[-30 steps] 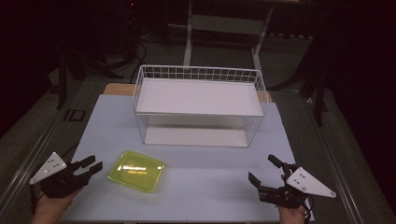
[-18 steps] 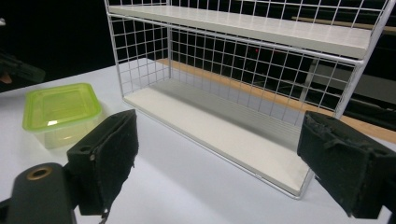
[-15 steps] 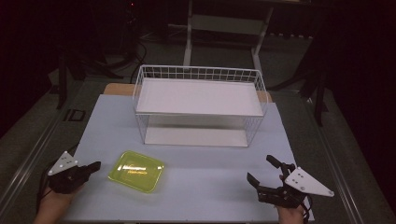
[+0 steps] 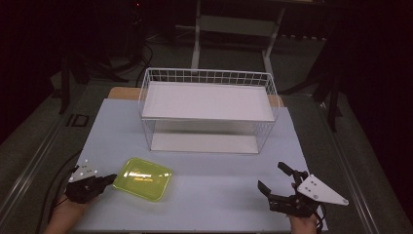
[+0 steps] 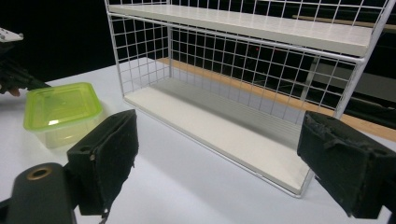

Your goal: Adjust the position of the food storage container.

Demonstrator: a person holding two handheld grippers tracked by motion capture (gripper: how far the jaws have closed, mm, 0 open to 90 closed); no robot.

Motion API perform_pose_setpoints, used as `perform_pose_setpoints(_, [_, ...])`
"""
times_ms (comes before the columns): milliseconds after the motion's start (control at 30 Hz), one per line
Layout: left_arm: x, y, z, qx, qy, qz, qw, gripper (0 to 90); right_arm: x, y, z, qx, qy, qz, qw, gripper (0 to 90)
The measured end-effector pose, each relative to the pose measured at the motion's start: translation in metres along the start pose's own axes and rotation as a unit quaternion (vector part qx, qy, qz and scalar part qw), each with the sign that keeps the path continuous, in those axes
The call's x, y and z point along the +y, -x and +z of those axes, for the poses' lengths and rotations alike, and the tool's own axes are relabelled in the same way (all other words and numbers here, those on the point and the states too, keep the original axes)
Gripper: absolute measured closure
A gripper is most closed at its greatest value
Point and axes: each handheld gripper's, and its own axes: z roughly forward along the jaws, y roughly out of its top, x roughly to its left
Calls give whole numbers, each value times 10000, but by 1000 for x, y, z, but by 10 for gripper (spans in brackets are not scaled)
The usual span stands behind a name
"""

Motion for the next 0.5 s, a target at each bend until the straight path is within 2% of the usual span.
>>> perform_pose_setpoints(133, [1, 5, 5, -155, -83, 38, 9998, 900, 0, 0, 0, -17, -3, -1, 10000, 125])
perform_pose_setpoints(500, [5, 19, 18, -408, -284, 231, 9985, 900, 0, 1, 0, -13, 5, 18, 10000, 125])
